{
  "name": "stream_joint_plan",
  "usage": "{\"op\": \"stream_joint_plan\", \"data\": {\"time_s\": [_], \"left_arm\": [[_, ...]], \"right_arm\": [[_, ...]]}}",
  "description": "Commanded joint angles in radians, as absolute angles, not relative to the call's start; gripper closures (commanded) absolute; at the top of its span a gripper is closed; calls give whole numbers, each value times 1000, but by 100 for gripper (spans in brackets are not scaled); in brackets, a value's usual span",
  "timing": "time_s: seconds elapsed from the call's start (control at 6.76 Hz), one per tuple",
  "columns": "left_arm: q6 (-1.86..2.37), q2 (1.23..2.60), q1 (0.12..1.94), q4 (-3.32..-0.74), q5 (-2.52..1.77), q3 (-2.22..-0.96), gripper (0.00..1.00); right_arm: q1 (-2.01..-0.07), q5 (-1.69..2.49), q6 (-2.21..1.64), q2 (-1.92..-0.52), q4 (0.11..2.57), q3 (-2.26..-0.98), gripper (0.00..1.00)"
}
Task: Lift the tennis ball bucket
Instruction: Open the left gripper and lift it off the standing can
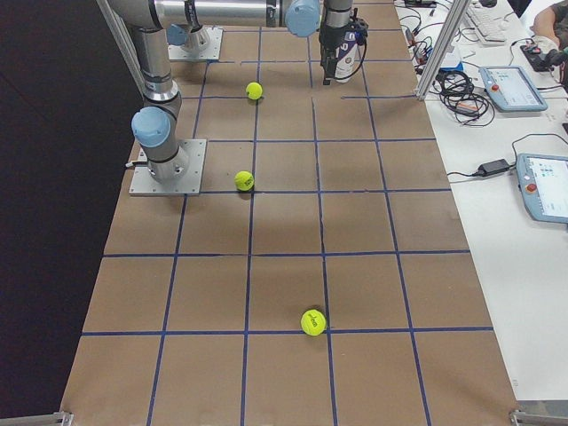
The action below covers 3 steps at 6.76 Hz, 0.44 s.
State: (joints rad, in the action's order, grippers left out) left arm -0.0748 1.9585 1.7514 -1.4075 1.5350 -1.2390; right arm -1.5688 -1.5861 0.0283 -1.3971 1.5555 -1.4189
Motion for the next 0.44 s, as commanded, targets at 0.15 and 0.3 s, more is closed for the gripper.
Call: {"op": "stream_joint_plan", "data": {"time_s": [0.15,0.3], "left_arm": [[-106,1748,1672,-1523,1539,-1313,0],[-104,1700,1646,-1511,1551,-1330,0]], "right_arm": [[-1569,-1586,28,-1396,1555,-1419,0],[-1571,-1586,28,-1397,1555,-1417,0]]}}
